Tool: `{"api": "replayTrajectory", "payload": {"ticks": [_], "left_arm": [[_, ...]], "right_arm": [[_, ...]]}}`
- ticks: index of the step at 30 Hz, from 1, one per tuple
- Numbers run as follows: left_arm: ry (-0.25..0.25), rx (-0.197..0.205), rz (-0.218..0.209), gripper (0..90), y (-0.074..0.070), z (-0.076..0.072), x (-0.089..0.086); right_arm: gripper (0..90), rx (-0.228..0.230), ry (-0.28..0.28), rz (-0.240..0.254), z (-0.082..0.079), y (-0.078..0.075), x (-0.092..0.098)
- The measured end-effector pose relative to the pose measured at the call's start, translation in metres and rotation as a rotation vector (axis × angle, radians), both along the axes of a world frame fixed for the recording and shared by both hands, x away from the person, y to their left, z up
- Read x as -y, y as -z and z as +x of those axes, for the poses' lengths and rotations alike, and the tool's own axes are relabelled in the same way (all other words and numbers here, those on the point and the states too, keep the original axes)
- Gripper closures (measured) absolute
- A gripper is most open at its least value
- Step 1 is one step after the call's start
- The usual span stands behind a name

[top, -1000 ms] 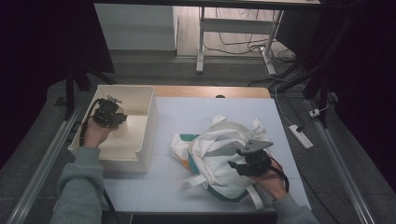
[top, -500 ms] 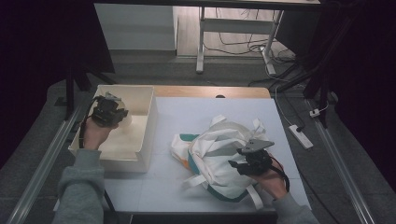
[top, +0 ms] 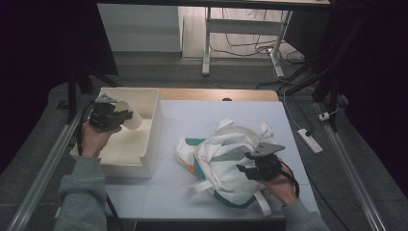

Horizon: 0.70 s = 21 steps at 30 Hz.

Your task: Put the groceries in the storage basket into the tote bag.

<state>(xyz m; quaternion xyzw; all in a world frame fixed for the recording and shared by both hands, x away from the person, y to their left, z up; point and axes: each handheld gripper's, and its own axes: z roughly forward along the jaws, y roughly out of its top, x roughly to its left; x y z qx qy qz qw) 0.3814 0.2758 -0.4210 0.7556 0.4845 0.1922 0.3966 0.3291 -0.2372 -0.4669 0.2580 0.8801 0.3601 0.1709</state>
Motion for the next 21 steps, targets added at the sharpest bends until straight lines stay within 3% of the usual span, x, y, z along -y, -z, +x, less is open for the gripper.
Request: {"api": "replayTrajectory", "payload": {"ticks": [7, 15, 21], "left_arm": [[0.025, 0.064, -0.098, 83.0, -0.007, -0.011, -0.012], [0.054, 0.125, -0.159, 83.0, -0.016, -0.02, -0.012], [0.087, 0.169, -0.18, 83.0, -0.027, -0.027, -0.003]], "right_arm": [[43.2, -0.004, 0.008, -0.002, 0.002, 0.001, 0.002], [43.2, 0.001, 0.011, 0.004, 0.001, 0.001, 0.002], [43.2, 0.004, 0.01, 0.006, 0.002, 0.0, 0.002]]}}
